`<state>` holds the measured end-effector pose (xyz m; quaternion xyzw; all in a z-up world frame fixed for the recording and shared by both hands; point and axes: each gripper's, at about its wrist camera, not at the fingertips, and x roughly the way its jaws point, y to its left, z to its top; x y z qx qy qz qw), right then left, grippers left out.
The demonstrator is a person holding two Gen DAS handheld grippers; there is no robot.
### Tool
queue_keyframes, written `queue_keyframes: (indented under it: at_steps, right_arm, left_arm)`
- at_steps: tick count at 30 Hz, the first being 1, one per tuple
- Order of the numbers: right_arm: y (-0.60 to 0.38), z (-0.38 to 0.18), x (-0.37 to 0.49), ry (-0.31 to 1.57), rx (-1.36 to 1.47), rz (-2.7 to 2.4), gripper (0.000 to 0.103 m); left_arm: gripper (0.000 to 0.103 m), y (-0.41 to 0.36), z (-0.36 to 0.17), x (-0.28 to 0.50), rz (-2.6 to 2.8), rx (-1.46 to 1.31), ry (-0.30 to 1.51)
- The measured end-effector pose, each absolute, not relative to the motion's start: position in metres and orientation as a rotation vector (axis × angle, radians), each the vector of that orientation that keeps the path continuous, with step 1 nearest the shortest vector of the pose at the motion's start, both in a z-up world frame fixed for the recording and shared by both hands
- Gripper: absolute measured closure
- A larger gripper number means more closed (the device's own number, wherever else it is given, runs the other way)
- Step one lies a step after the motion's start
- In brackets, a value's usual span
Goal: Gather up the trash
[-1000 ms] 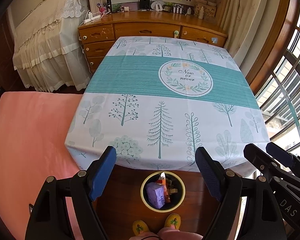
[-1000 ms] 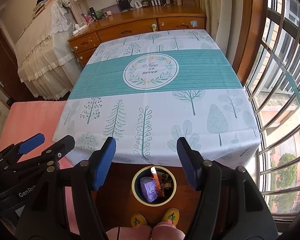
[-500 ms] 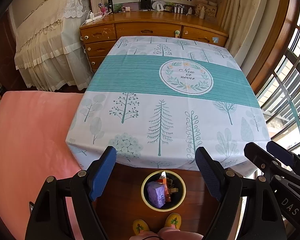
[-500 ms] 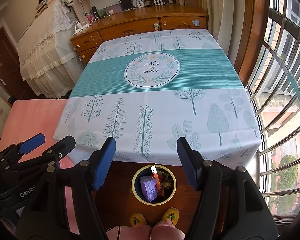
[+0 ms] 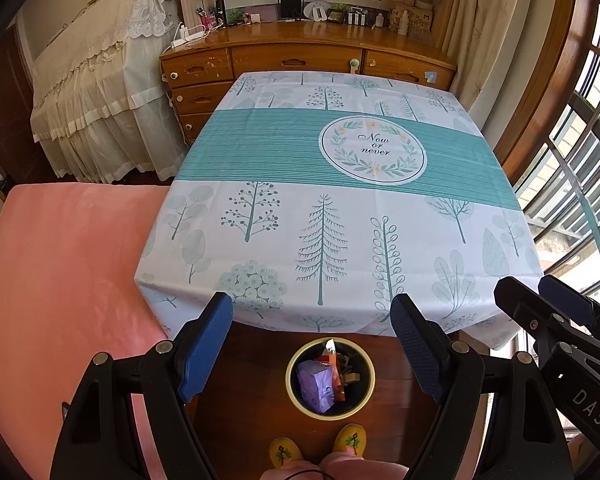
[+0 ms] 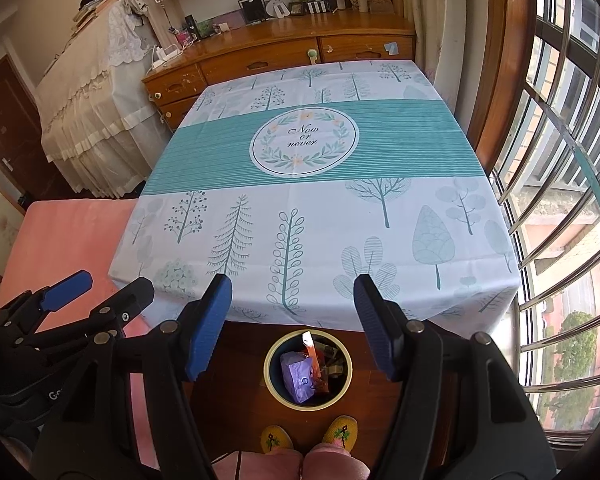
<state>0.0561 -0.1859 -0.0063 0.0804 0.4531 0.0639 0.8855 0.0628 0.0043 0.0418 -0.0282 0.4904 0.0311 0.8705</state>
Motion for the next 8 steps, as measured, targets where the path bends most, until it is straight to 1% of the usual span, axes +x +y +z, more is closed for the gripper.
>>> queue_keyframes:
  at_steps: [8]
  right_arm:
    - [-0.1857, -0.0064, 0.0556, 0.942, 0.167, 0.133, 0.042]
  left_arm:
    - [0.02, 0.0056, 0.0415, 0.0587, 0.064, -0.057, 1.026]
